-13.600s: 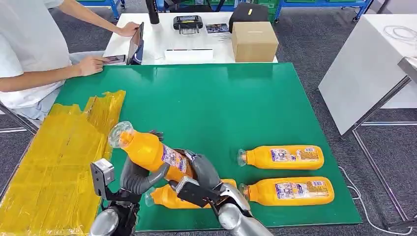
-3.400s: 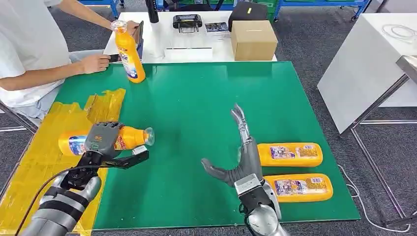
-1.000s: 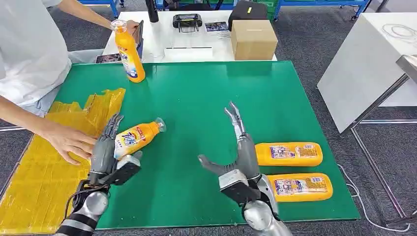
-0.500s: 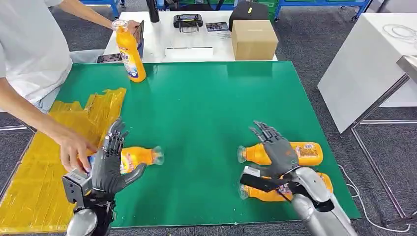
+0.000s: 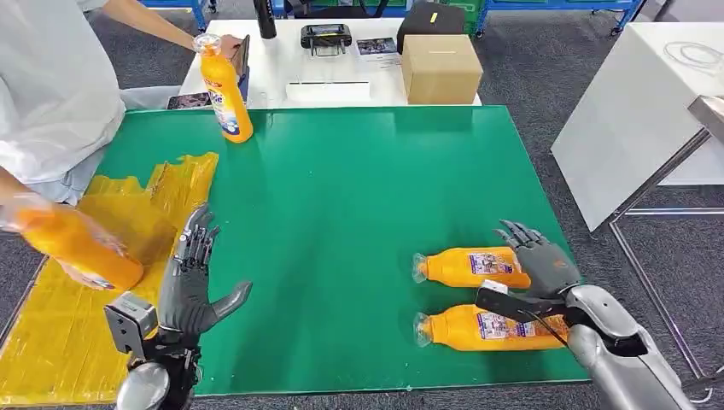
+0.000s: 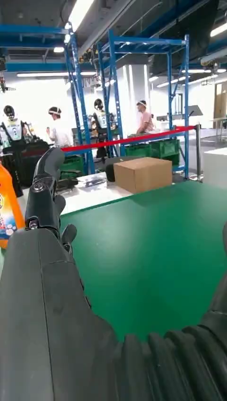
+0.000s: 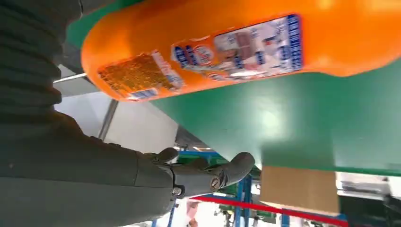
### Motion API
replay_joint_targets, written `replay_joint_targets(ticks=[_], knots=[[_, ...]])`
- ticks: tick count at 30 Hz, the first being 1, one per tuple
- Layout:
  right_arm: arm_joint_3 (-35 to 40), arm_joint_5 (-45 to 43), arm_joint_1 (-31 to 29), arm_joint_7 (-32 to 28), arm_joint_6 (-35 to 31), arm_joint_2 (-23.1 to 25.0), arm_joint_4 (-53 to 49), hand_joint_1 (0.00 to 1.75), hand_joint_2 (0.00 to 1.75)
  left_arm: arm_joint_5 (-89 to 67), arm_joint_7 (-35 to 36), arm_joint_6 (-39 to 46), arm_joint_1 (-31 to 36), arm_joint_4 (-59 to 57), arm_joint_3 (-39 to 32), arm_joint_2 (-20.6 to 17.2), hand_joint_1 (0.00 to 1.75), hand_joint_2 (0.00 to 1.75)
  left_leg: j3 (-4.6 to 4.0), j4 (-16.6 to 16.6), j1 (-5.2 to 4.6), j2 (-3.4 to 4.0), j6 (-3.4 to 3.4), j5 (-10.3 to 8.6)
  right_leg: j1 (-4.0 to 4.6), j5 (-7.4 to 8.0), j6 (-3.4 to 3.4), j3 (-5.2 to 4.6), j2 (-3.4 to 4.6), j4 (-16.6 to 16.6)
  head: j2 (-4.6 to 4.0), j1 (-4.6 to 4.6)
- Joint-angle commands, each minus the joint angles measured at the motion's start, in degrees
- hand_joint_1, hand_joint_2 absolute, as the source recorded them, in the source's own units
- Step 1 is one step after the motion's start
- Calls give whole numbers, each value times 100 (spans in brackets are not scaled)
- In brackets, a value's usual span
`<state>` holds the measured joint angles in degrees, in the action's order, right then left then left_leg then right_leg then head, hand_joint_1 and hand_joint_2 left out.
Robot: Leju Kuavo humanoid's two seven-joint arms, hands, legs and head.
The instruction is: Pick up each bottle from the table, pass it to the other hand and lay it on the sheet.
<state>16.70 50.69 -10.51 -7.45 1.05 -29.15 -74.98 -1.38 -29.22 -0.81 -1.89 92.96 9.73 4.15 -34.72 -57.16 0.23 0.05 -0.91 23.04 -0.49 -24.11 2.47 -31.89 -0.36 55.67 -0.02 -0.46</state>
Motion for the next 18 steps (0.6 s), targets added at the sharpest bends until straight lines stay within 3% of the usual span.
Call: replay_joint_targets(ticks=[1,8,18], knots=[[302,97,-491,66,177,-23,929,0,175,57,3,-58,222,-427,15,29,0,175,19,6,1,3,2,7,1,-5,-4,18,5,-8,0,0],[707,618,-1087,248,-41,354,2041,0,175,91,12,-81,299,-510,105,35,0,175,21,6,4,14,2,7,4,0,-4,20,16,-11,0,2],[1022,1010,-1449,503,-55,622,2553,0,175,125,50,-105,337,-560,151,69,0,175,26,8,4,22,4,12,5,-2,-6,22,25,-11,0,-2]])
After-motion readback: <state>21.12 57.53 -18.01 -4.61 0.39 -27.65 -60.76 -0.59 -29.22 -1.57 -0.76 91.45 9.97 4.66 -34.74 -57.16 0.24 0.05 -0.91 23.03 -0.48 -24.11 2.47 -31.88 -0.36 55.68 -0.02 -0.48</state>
